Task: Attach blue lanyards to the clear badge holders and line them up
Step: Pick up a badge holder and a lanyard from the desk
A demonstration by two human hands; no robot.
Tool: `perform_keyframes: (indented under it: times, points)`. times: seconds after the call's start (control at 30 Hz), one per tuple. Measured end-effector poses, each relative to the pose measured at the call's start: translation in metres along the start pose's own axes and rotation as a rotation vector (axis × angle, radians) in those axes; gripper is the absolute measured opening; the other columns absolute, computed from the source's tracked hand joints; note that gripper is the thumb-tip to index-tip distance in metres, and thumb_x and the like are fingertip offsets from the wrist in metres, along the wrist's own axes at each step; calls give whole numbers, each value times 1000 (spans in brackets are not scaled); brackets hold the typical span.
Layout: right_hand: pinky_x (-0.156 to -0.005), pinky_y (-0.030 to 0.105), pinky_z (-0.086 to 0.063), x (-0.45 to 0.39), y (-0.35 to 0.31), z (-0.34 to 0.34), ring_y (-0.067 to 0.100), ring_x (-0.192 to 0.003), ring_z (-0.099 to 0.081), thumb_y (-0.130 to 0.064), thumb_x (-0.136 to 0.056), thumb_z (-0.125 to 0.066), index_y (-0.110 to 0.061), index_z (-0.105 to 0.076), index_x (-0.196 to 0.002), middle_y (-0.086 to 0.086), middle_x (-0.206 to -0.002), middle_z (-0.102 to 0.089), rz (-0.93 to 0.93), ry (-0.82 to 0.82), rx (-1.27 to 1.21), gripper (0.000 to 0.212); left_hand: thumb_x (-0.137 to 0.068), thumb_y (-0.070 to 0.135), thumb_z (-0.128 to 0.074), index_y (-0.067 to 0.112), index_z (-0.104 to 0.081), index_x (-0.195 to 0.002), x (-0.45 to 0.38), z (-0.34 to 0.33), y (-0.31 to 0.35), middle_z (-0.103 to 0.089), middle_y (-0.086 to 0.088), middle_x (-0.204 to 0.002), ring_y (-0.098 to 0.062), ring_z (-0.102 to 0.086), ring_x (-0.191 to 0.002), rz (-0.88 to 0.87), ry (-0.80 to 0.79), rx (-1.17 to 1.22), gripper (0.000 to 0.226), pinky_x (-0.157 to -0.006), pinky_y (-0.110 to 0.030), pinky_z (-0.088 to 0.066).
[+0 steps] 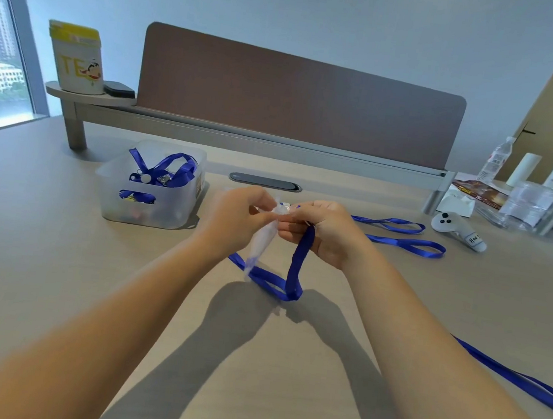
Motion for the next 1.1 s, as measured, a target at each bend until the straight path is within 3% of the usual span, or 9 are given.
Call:
perform_keyframes:
  times: [0.13, 0.23, 0.33, 0.47, 0.73, 0.83, 0.9, 1.03, 1.1]
  points:
    - [-49, 16, -55, 4, -4, -5, 11, -51, -63, 2, -87, -54, -4, -60, -76, 8, -71, -61, 9, 9, 5, 13, -87, 18, -54, 5, -61, -111, 1, 9, 8, -68, -13, -111, -24, -63, -98, -139, 120, -55, 28, -78, -20, -40]
    - [-48, 15, -52, 5, -5, -8, 12, -60, -53, 0, -87, -55, -6, -60, -74, 5, -71, -57, 12, 6, 87, 16, -85, 16, -58, 3, -68, -100, 4, 15, 13, -74, -15, -95, -29, -69, -83, -308, 183, -237, 22, -72, -29, -50]
    - [-45, 14, -49, 7, -5, -12, 12, -57, -47, -2, -88, -54, 1, -62, -83, 6, -68, -54, 4, -29, 155, 10, -66, 6, -75, 2, -72, -72, 8, 15, 16, -74, -14, -62, -27, -68, -52, -502, 163, -452, 7, -50, -34, -57]
    - [-47, 19, -38, 6, -3, -15, 12, -52, -36, -3, -90, -52, 2, -60, -85, 6, -64, -48, -3, -52, 242, 11, -47, 13, -87, 7, -71, -60, 14, 10, 20, -72, -8, -53, -21, -66, -44, -609, 43, -646, 22, -40, -29, -54]
    - [-49, 21, -30, 4, -8, -20, 12, -52, -31, -14, -89, -55, -9, -56, -68, 2, -60, -45, 58, 17, 531, 21, -54, 10, -85, 5, -69, -57, 14, 9, 21, -69, -8, -48, -19, -62, -40, -628, 26, -681, 17, -38, -25, -52]
    - [-53, 20, -31, 6, -13, -23, 10, -55, -36, -12, -89, -53, -2, -65, -82, 1, -63, -50, 139, 63, 558, 16, -53, 9, -85, 5, -68, -58, 12, 11, 20, -69, -10, -50, -20, -63, -41, -623, 42, -668, 18, -38, -26, -52]
    - [-54, 21, -31, 6, -17, -24, 9, -56, -38, -10, -89, -52, 8, -66, -90, 8, -69, -53, 217, 107, 577, 22, -63, 8, -77, 4, -68, -60, 8, 14, 17, -69, -10, -50, -21, -62, -41, -597, 70, -629, 11, -39, -24, -51]
    - [-56, 24, -33, 5, -20, -28, 10, -57, -39, -11, -88, -53, -8, -61, -69, 1, -61, -49, 299, 137, 575, 21, -73, 11, -57, 1, -69, -68, 3, 18, 12, -71, -14, -59, -26, -66, -50, -488, 87, -498, 15, -48, -29, -54]
    - [-58, 24, -35, 3, -20, -29, 9, -58, -41, -12, -89, -53, -4, -63, -78, -2, -61, -49, 318, 146, 580, 17, -80, 9, -56, -3, -69, -78, 1, 21, 12, -73, -20, -71, -31, -67, -61, -425, 101, -394, 18, -58, -29, -51]
Point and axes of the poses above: each hand's wrist, its own x-axis away from the middle knuckle, its own z-axis out of the back of the hand, y = z × x, the point moved 6 cm from there along -x, towards the middle knuckle
